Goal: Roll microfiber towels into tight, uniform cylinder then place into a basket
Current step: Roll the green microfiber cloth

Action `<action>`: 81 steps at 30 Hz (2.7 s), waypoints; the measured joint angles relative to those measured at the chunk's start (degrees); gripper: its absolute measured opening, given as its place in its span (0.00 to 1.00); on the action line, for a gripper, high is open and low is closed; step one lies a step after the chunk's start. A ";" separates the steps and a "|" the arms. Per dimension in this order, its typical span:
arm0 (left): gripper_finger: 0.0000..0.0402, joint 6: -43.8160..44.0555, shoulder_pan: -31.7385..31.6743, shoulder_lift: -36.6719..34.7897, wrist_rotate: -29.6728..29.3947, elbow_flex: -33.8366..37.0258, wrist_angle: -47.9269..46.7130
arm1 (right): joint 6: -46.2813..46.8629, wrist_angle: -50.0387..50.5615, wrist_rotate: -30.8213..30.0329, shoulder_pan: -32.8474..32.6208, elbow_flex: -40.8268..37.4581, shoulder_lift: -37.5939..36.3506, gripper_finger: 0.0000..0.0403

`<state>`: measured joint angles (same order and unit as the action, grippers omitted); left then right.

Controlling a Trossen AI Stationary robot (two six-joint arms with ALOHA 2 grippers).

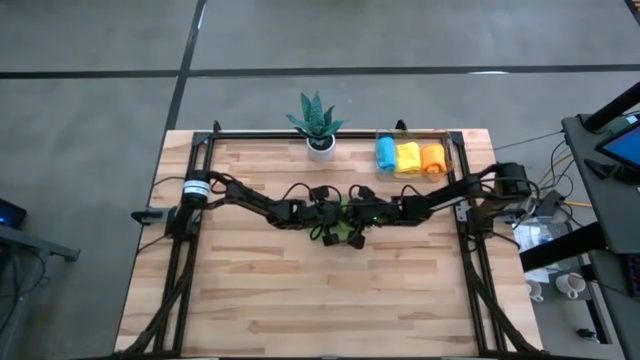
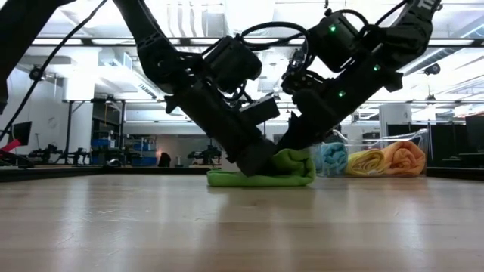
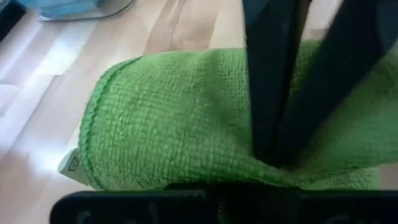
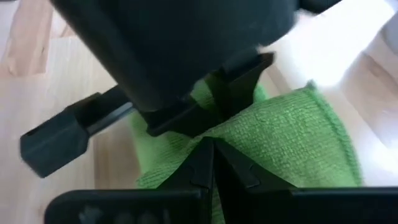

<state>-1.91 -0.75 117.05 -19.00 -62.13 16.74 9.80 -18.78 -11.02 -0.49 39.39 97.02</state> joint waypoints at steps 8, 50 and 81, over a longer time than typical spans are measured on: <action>0.00 -2.65 0.00 -0.80 -2.82 0.13 -1.11 | -0.37 0.12 2.00 0.02 0.93 2.57 0.02; 0.00 -10.56 2.90 -8.74 2.69 6.94 3.25 | 1.25 -5.56 2.00 0.15 2.62 9.02 0.02; 0.00 -7.78 -0.21 -8.92 -11.52 9.15 1.81 | 0.87 -5.69 3.31 0.15 2.46 8.86 0.02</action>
<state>-9.69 -0.97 108.13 -30.52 -52.98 18.55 10.67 -24.48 -7.70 -0.34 41.85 105.89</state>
